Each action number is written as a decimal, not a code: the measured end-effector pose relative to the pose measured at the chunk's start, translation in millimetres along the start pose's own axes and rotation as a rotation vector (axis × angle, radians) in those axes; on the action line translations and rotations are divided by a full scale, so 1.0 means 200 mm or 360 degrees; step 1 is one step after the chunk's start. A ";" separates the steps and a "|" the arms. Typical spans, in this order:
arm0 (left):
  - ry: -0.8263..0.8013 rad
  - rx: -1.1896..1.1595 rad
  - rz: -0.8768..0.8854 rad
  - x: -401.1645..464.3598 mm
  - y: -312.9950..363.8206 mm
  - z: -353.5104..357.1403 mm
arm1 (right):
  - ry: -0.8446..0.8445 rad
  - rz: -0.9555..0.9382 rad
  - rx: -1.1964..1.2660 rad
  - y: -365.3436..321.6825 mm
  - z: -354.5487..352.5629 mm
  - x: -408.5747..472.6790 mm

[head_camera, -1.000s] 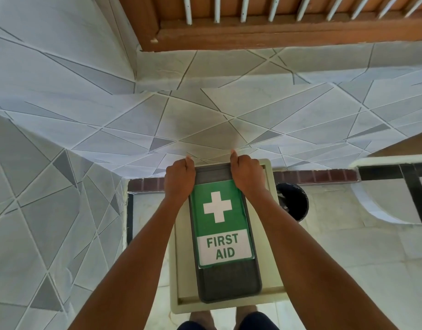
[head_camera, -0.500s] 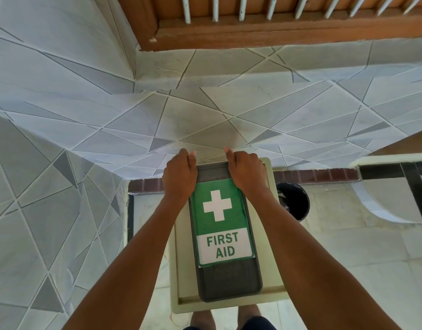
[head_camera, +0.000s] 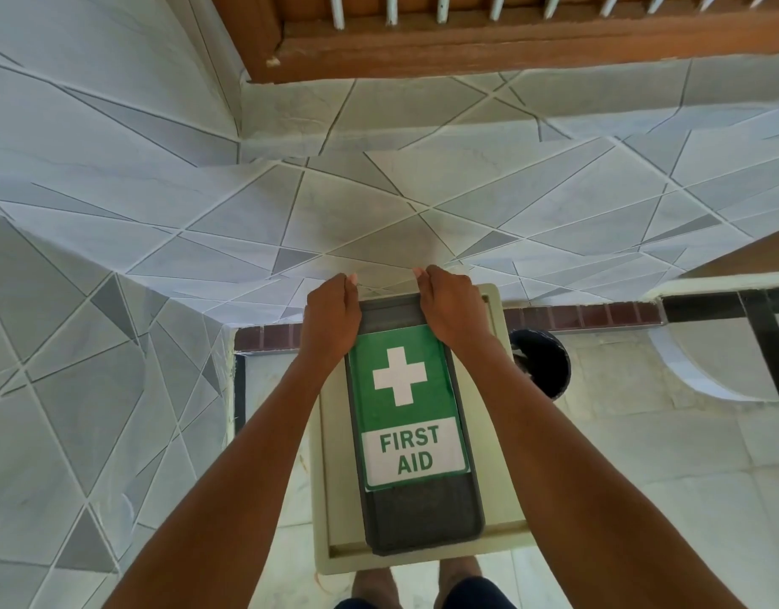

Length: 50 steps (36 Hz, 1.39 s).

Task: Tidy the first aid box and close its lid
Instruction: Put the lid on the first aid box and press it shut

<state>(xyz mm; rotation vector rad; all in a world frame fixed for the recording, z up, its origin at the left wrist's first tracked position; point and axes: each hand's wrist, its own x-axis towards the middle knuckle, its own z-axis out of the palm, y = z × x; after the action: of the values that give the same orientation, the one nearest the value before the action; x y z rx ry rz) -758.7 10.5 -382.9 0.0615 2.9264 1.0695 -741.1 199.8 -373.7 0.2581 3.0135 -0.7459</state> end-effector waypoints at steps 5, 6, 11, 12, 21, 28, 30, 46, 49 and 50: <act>-0.0022 0.0030 -0.0075 0.00 0.00 0.01 | -0.0001 0.0002 0.0013 0.00 0.01 0.00; -0.0033 0.0046 -0.0087 0.01 0.00 0.01 | -0.0007 -0.0001 0.0011 -0.01 0.01 0.00; -0.0065 0.0114 -0.0131 0.02 0.01 0.01 | -0.0031 0.0031 -0.0058 -0.01 0.02 0.01; -0.0072 0.0128 -0.0138 0.01 0.01 0.01 | -0.0035 0.0048 -0.0072 -0.01 0.02 0.02; -0.0089 0.0131 -0.0147 0.01 0.05 0.00 | -0.0026 0.0092 -0.0111 -0.02 0.02 0.01; 0.0117 -0.0019 -0.0205 -0.04 0.05 -0.01 | 0.0062 0.0137 0.0056 0.03 0.00 -0.09; 0.0167 -0.0020 -0.0321 -0.10 0.04 -0.03 | 0.0083 0.0169 0.0088 0.05 0.00 -0.16; 0.0247 -0.0125 -0.0375 -0.27 0.02 0.02 | 0.0062 0.0366 0.0356 0.05 0.05 -0.26; 0.0292 -0.0099 -0.0357 -0.27 0.02 0.01 | 0.0055 0.0361 0.0376 0.03 0.02 -0.27; 0.0300 -0.0085 -0.0365 -0.28 0.03 0.00 | 0.0038 0.0350 0.0357 0.03 0.01 -0.29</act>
<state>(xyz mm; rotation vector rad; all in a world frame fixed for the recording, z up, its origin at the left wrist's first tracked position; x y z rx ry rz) -702.7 12.3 -379.1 -0.3867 2.9670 1.1721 -683.5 194.7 -373.6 0.5964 2.8556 -1.0626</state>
